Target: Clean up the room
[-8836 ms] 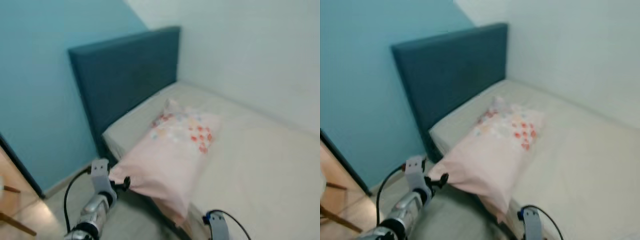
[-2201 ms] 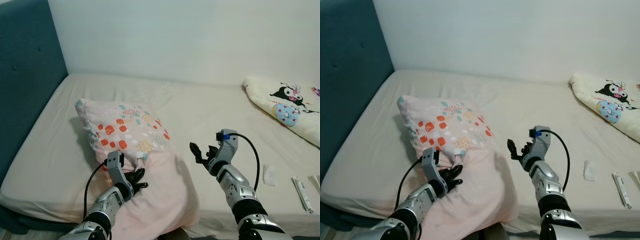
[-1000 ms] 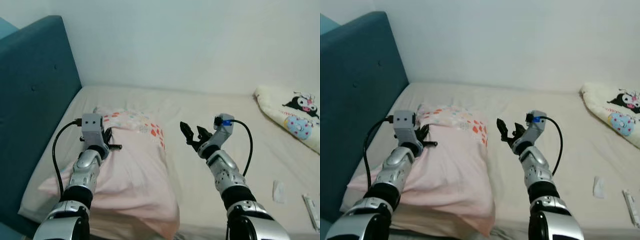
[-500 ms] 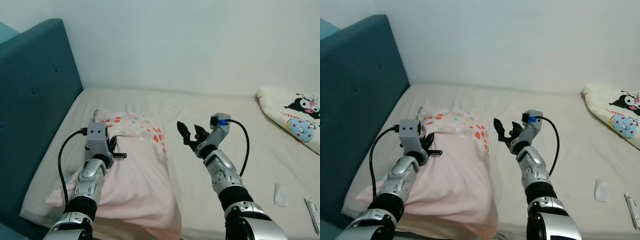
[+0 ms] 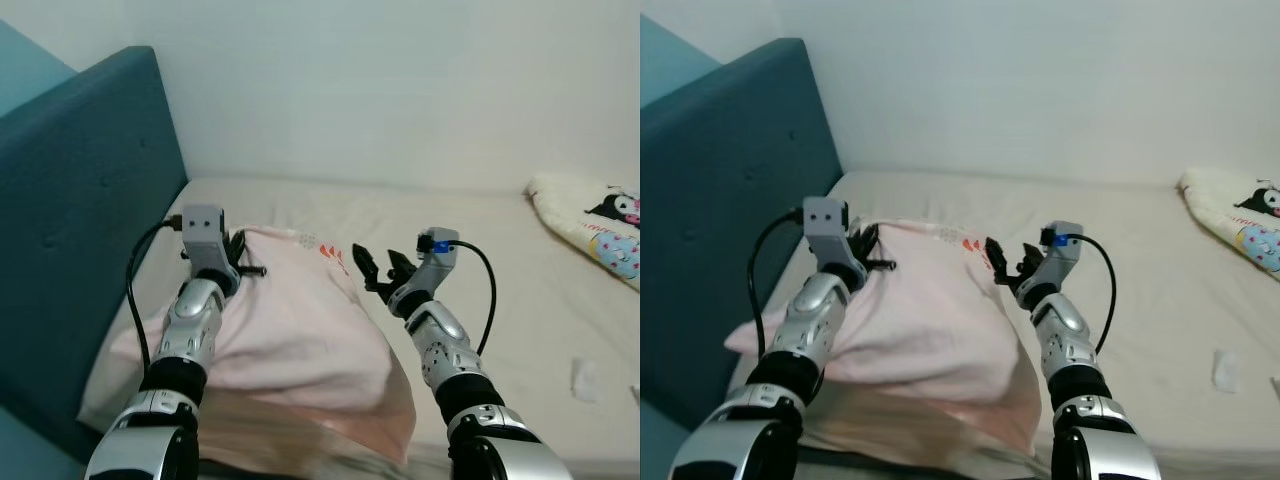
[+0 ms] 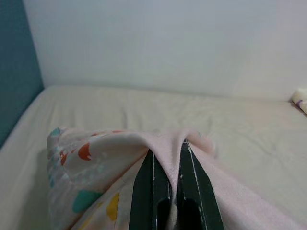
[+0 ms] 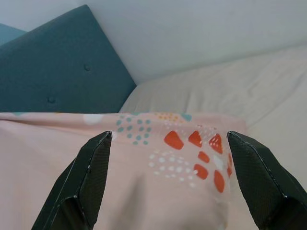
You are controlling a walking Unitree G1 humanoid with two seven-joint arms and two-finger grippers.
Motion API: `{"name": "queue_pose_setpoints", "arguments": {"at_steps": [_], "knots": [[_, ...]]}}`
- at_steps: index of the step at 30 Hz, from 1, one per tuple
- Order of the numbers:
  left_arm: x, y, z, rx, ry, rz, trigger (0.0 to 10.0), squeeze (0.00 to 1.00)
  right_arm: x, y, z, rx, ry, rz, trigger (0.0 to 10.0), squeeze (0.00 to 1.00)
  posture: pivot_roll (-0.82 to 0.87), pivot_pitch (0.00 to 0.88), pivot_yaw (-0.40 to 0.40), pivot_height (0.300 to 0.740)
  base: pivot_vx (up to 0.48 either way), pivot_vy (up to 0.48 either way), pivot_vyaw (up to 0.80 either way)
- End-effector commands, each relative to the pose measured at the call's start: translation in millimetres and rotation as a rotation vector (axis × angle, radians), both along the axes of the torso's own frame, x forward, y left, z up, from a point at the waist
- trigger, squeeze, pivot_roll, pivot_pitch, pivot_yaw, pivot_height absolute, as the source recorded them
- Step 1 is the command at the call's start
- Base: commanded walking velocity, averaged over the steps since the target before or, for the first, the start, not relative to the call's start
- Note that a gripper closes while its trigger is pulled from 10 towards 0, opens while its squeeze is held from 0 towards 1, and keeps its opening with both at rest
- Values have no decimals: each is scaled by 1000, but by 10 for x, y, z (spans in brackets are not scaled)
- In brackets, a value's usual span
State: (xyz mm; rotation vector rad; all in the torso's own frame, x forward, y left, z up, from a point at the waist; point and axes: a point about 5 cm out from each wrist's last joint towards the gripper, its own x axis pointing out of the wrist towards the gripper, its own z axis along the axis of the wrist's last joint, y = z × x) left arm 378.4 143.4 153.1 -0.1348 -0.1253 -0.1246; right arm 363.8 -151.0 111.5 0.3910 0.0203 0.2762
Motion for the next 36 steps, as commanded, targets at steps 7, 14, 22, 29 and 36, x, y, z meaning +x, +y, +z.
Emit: {"name": "queue_pose_setpoints", "arguments": {"at_steps": [7, 14, 22, 29, 36], "knots": [[76, -153, 313, -26, -104, -42, 10000, 0, -26, -29, -15, 14, -13, -32, 10000, 0, -183, 0, 0, 740, 0, 305, 0], [63, -278, 271, -30, -91, -75, 10000, 0, -33, -31, -24, 15, -13, -39, 10000, 0, -186, 0, 3, 740, 0, 91, 0], [9, -376, 155, -33, -60, -103, 10000, 0, -33, -31, -23, 13, -14, -39, 10000, 0, -185, 0, 1, 740, 0, 161, 0], [-115, -621, -48, -59, 0, -185, 10000, 0, -32, -20, -21, 10, -15, -36, 10000, 0, -185, 0, -1, 740, 0, 0, 0], [-145, -680, -133, -70, 36, -179, 10000, 0, -29, -8, -22, -25, -10, -24, 10000, 0, -189, 0, -4, 740, 0, -206, 0]]}}
